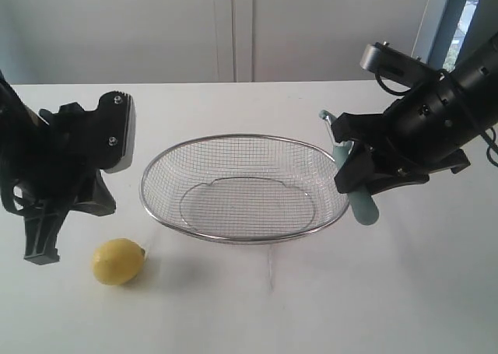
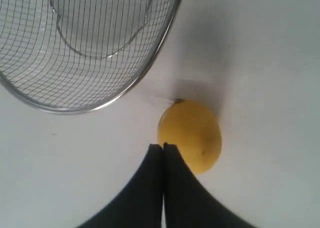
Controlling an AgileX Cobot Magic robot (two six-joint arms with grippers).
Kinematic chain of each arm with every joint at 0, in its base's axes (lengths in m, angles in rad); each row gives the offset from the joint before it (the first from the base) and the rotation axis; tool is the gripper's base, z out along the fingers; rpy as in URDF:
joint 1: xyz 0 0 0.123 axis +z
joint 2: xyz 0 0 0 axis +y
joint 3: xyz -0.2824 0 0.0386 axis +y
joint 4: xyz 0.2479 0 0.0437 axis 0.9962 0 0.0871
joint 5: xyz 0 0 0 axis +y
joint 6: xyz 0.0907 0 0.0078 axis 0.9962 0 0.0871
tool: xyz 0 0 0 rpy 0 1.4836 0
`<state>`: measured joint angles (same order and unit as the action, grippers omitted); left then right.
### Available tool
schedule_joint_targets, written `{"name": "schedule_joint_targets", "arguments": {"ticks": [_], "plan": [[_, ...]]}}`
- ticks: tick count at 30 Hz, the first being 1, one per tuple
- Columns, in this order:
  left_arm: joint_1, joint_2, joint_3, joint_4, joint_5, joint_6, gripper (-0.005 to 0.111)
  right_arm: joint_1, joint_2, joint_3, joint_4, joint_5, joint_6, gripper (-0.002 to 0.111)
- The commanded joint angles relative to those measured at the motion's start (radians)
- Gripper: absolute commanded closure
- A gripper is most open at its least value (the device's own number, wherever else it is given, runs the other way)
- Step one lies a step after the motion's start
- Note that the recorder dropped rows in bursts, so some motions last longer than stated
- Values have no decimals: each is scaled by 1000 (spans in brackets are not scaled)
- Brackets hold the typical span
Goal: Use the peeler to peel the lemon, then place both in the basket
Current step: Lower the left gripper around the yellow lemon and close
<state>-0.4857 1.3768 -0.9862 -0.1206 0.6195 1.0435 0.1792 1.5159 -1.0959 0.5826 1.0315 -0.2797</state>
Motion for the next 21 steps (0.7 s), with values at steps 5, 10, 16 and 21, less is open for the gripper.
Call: {"name": "schedule_joint_targets", "arguments": {"ticks": [5,10,16,21], "plan": [[-6,-4,-4,-78,71,117,80,3,-10,2,4,-9,-12,108],[-6,-2,-4,-78,85,71,35,3,-10,2,4,-9,-12,108],[-6,9,-2,-78,24,-9,23,3,-10,2,4,-9,-12,108],[-6,25,-2,-78,25,-19,23,3,-10,2,4,-9,-12,108]]}}
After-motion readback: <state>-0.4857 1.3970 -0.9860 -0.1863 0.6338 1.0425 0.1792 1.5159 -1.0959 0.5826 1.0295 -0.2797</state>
